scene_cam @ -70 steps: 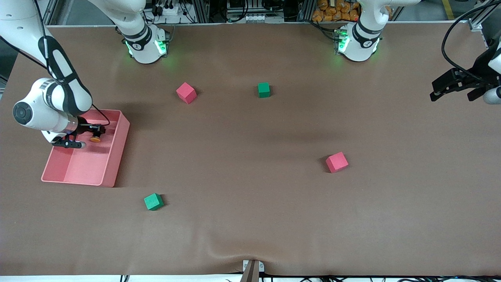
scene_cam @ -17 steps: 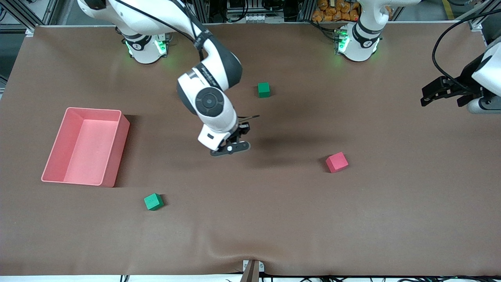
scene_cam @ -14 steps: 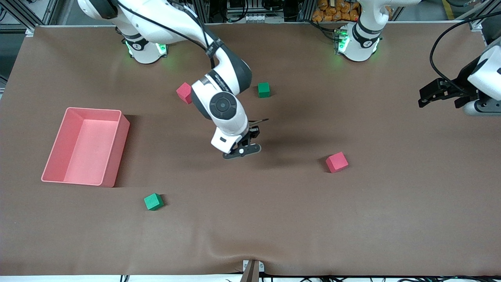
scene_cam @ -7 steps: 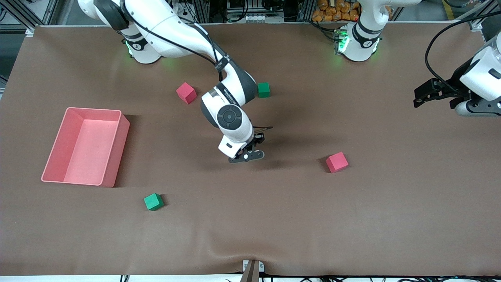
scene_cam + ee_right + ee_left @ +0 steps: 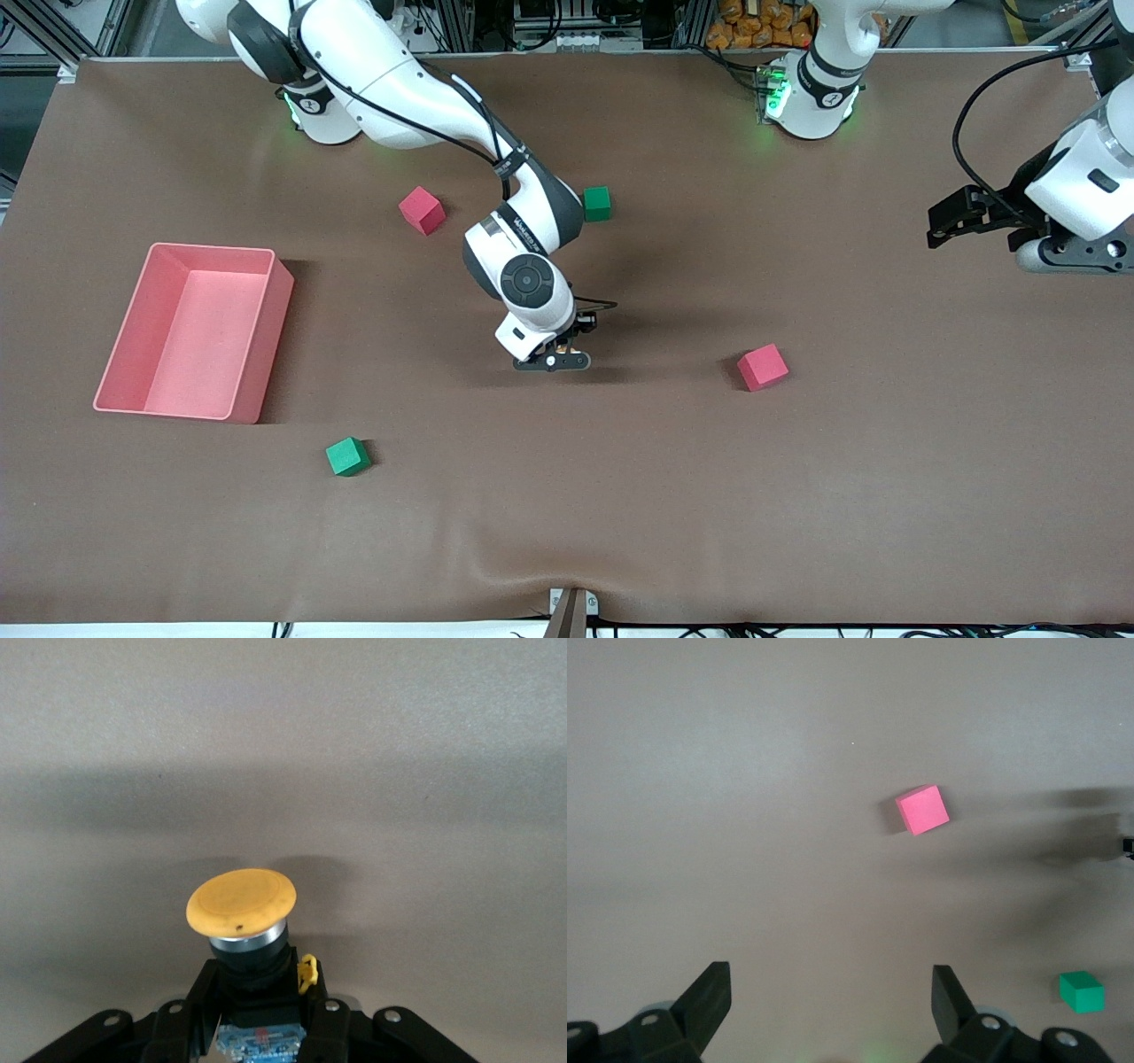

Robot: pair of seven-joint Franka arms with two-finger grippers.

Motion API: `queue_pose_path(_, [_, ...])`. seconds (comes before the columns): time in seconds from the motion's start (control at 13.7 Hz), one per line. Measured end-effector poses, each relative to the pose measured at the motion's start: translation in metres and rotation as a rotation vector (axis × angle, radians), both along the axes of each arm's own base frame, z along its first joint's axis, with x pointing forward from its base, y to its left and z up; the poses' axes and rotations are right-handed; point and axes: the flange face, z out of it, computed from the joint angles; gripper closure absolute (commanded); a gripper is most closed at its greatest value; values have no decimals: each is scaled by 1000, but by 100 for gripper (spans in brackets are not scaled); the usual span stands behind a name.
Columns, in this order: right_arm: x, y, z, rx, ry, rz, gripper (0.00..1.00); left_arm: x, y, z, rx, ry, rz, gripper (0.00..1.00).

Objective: Place and upright button with both arms
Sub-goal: 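Carry the button to the table middle with the right gripper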

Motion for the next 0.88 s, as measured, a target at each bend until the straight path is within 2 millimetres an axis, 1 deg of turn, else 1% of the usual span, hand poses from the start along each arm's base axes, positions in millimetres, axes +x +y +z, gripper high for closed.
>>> queue_pose_path(0.07, [-2,2,-1,-2,2,-2,100,0,-1,0,0,0,-2,0])
queue_pose_path(0.15, [-4,4,-4,-5,5,-6,98,0,-2,0,0,0,-4,0])
queue_pose_path(0.29, [-9,9,-8,-6,6,-18,89,0,-3,0,0,0,-5,0])
queue_pose_path(0.44, [-15,16,-16,-2,-1,-19,84,0,-3,0,0,0,-5,0])
queue_pose_path(0.51, [-18,19,-21,-5,0,-17,78,0,-3,0,0,0,-5,0])
queue_pose_path(0.59, [-19,20,-22,-5,-3,-15,66,0,-3,0,0,0,-5,0])
queue_pose_path(0.66, [-19,21,-22,-5,-4,-14,41,0,-3,0,0,0,-5,0])
queue_pose_path(0.73, [-19,21,-21,-5,-4,-14,6,0,-3,0,0,-1,-5,0])
queue_pose_path(0.8, [-19,21,-22,-8,-7,-11,0,0,-3,0,0,-1,-5,0])
queue_pose_path(0.88, [-19,21,-22,-14,-12,-4,0,0,-3,0,0,-1,-5,0])
